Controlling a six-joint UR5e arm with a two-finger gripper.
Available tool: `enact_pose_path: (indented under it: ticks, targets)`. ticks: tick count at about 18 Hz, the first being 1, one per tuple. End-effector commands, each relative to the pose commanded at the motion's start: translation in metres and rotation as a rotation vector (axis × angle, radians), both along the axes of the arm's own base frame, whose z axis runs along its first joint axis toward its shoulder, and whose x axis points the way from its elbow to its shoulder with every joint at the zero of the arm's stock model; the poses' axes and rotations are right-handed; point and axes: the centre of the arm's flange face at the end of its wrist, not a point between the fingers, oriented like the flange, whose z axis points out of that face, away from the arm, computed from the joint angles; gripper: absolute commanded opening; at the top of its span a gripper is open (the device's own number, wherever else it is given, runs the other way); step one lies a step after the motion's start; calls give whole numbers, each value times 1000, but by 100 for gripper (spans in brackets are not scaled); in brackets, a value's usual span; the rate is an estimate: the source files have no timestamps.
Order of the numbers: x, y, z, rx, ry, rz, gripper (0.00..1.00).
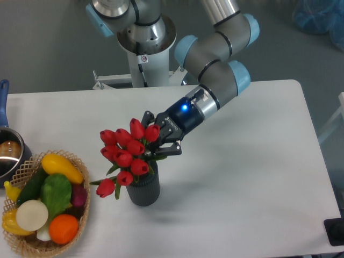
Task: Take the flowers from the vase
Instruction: 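Lift the gripped tulips straight up out of the black vase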
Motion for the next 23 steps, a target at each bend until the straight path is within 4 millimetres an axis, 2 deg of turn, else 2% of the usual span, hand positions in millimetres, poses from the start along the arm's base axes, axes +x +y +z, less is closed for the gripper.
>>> enact_pose_path:
  ticks: [6, 12, 18, 23]
  targets:
    - [4, -4, 19, -3, -27, 10, 20]
    - [7, -5, 38, 84, -79, 1, 20]
    - [10, -10, 74, 111, -96, 1, 20]
    - [10, -11, 96, 149, -104, -6, 20]
